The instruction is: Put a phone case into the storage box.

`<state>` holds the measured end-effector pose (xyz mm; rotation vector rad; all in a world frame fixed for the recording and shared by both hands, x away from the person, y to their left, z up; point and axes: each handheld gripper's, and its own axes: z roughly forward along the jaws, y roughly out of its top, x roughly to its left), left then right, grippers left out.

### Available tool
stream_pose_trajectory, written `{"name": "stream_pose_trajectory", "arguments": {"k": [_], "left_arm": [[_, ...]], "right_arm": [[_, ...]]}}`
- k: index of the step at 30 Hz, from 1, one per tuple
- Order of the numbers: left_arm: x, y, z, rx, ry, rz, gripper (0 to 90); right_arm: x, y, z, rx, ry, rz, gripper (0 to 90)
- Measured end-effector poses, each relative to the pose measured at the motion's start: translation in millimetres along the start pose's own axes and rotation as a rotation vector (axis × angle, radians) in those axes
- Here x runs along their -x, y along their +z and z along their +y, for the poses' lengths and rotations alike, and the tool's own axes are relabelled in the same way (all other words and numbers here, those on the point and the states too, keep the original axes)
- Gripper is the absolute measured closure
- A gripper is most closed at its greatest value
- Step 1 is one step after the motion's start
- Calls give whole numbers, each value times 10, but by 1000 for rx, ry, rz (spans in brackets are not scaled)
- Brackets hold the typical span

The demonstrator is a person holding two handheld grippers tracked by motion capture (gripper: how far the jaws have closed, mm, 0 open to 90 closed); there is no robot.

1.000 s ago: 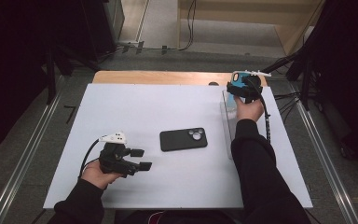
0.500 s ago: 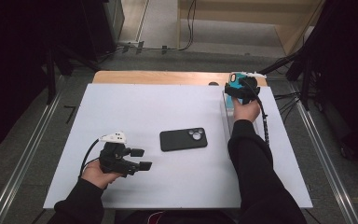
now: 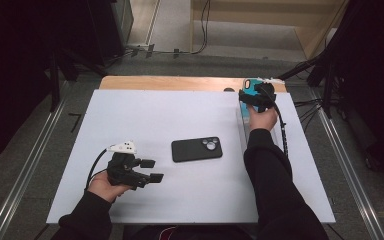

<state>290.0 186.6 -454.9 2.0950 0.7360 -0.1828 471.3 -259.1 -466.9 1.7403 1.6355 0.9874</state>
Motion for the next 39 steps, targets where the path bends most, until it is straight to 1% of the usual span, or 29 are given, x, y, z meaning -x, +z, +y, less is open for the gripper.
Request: {"name": "stream_pose_trajectory", "arguments": {"k": [2, 7, 11, 14, 15, 18, 21, 22, 25, 27, 30, 33, 36, 39], "left_arm": [[-3, 2, 1, -1, 1, 0, 295], [-10, 0, -2, 0, -1, -2, 295], [-8, -4, 0, 0, 0, 0, 295], [-4, 0, 1, 0, 1, 0, 295], [-2, 0, 1, 0, 1, 0, 295], [1, 0, 3, 0, 1, 1, 295], [5, 1, 3, -1, 2, 1, 295], [5, 1, 4, -1, 2, -2, 295], [5, 3, 3, -2, 3, 1, 295], [0, 3, 3, -2, 2, -1, 295], [0, 2, 1, 0, 2, -2, 295], [1, 2, 3, -1, 2, -1, 295], [3, 6, 3, -2, 3, 0, 295], [1, 4, 3, -2, 2, 0, 295]], "right_arm": [[2, 6, -1, 3, 4, 1, 140], [-12, -2, -1, -1, 10, -15, 138], [-18, -11, -3, -4, -4, -18, 137], [-19, -43, -2, -8, -33, -3, 106], [-18, -48, 1, -4, -32, 2, 105], [-22, -47, 0, -13, -21, 15, 95], [-20, -35, 0, -13, -12, -5, 106], [-14, -37, 2, -14, -13, 1, 114], [-5, -48, 13, -12, 10, -13, 138], [-6, -51, 14, -12, 4, -26, 139], [-8, -53, 13, -5, -21, -48, 140], [-6, -38, 8, 2, -23, -45, 139], [-6, -28, 4, 0, -13, -31, 136], [-15, -21, 4, 0, -15, -42, 135]]}}
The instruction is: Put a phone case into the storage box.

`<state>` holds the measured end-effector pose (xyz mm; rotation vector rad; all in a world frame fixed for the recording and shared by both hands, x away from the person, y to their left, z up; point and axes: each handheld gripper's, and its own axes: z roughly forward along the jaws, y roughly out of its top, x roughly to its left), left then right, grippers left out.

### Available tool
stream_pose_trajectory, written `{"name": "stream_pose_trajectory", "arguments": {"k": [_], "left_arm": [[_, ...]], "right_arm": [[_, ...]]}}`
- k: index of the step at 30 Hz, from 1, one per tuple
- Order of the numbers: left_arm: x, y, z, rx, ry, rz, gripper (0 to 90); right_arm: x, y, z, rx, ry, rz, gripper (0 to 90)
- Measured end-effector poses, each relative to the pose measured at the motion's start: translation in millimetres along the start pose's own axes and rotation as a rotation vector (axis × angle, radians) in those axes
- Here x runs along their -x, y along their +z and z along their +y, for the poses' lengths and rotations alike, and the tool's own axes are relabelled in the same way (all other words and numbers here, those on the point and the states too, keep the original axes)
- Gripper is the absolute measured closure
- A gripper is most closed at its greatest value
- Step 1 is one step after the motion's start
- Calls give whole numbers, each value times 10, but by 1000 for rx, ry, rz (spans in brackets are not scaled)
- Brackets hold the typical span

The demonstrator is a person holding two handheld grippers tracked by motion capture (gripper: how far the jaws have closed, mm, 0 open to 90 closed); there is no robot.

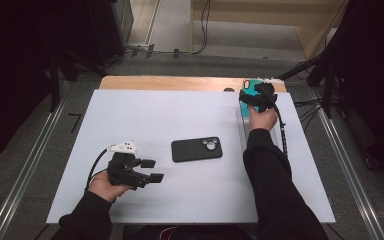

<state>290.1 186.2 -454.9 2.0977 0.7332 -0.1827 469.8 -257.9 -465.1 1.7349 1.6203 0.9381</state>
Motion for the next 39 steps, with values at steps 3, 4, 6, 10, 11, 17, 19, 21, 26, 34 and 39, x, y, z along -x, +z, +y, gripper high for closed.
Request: {"name": "stream_pose_trajectory", "arguments": {"k": [3, 4, 6, 10, 11, 17, 19, 21, 26, 34, 39], "left_arm": [[1, -2, 0, 0, 0, 0, 295], [1, -2, 1, 1, 0, 0, 295], [1, -1, 1, 0, 0, 0, 295], [2, 2, 1, -1, 0, 3, 295], [2, 2, 1, 0, 0, 2, 295], [-7, 4, 1, -1, -3, 3, 295], [-6, 5, 2, -1, -5, 4, 295], [-7, 6, 4, 0, -6, 3, 295], [-13, 12, 13, -1, -9, 6, 294], [-36, 8, 33, 10, -25, 3, 293], [-53, 2, 51, 16, -30, 5, 293]], "right_arm": [[-2, -8, 6, 5, 0, -1, 120], [0, -13, 9, 6, -3, 0, 108], [-3, -21, 14, 7, -1, 7, 106], [12, -25, 13, -3, 6, 29, 95], [16, -28, 13, -6, 5, 27, 89], [46, -91, 42, -14, 16, 39, 84], [56, -128, 57, -19, 11, 52, 84], [70, -162, 66, -31, 12, 57, 84], [114, -267, 80, -65, 21, 95, 84], [140, -491, 45, -117, -4, 127, 85], [185, -630, -3, -137, -15, 186, 85]]}}
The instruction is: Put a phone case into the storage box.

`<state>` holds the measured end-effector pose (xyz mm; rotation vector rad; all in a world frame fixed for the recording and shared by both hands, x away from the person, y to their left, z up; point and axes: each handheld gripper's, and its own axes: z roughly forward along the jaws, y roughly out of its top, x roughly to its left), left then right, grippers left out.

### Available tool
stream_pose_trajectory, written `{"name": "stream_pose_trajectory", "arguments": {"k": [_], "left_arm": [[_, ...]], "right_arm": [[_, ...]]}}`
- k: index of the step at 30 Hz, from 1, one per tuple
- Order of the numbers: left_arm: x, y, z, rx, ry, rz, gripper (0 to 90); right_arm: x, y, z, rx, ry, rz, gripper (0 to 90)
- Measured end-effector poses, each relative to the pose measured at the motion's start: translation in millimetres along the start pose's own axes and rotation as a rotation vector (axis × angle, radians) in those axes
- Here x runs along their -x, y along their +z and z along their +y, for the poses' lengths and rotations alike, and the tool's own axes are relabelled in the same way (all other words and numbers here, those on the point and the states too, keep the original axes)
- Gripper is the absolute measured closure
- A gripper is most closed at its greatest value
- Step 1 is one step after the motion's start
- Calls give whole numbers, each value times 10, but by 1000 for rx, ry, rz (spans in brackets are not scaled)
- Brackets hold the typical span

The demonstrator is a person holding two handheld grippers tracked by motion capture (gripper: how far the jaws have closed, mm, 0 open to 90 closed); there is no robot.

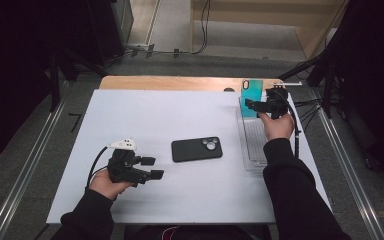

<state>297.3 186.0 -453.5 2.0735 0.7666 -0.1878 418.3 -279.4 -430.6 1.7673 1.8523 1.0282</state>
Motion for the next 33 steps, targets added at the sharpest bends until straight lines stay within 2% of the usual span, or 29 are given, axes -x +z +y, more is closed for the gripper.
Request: {"name": "stream_pose_trajectory", "arguments": {"k": [3, 8, 12, 17, 18, 21, 33], "left_arm": [[-7, -1, 11, 7, -4, 4, 292], [-23, 13, 35, 8, -7, 1, 292], [-42, 24, 48, 2, -6, 18, 291], [-86, 32, 88, 10, -15, 17, 291], [-94, 35, 92, 15, -18, 16, 291], [-113, 42, 105, 17, -22, 14, 291], [-172, 41, 162, 22, -14, 18, 291]], "right_arm": [[0, -81, -28, -1, -2, 44, 85], [-33, -211, -63, -16, -36, 131, 87], [-95, -328, -85, -16, -79, 164, 88], [-126, -450, -120, -12, -93, 231, 93], [-130, -471, -129, -12, -97, 243, 123], [-161, -512, -170, -15, -112, 292, 123], [-396, -597, -378, -44, -194, 411, 124]]}}
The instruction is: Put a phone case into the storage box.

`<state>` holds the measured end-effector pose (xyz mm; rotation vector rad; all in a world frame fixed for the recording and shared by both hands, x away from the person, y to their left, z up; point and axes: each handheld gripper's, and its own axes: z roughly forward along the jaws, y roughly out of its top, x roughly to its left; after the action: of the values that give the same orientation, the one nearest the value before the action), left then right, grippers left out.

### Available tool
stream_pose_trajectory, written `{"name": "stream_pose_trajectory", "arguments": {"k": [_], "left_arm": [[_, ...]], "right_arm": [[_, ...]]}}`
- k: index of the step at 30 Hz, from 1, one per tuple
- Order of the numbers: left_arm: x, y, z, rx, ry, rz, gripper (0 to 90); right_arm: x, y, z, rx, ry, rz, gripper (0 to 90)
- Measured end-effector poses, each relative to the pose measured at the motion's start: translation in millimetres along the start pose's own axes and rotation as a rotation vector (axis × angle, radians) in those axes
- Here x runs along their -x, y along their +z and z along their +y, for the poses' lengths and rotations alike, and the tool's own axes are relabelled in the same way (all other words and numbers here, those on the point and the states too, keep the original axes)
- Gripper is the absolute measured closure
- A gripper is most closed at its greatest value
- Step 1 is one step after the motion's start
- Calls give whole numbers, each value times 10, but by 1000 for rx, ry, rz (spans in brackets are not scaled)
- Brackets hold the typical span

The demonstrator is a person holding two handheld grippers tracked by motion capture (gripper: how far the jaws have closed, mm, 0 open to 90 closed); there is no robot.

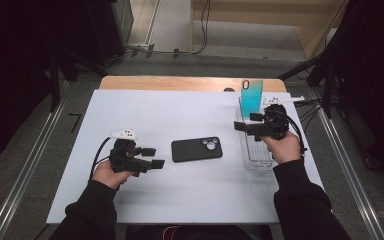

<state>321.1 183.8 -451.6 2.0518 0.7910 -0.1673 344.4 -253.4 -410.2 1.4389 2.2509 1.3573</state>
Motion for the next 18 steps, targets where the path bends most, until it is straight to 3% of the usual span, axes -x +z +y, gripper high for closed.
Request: {"name": "stream_pose_trajectory", "arguments": {"k": [4, 9, 18], "left_arm": [[2, 6, 3, 0, -4, -3, 291], [4, 15, 8, -2, 0, -2, 291], [7, 13, 11, -1, 5, -4, 291]], "right_arm": [[-87, 6, -53, -2, -17, 44, 124], [-209, -3, -151, -17, -40, 45, 123], [-381, 13, -287, -57, -105, 120, 129]]}}
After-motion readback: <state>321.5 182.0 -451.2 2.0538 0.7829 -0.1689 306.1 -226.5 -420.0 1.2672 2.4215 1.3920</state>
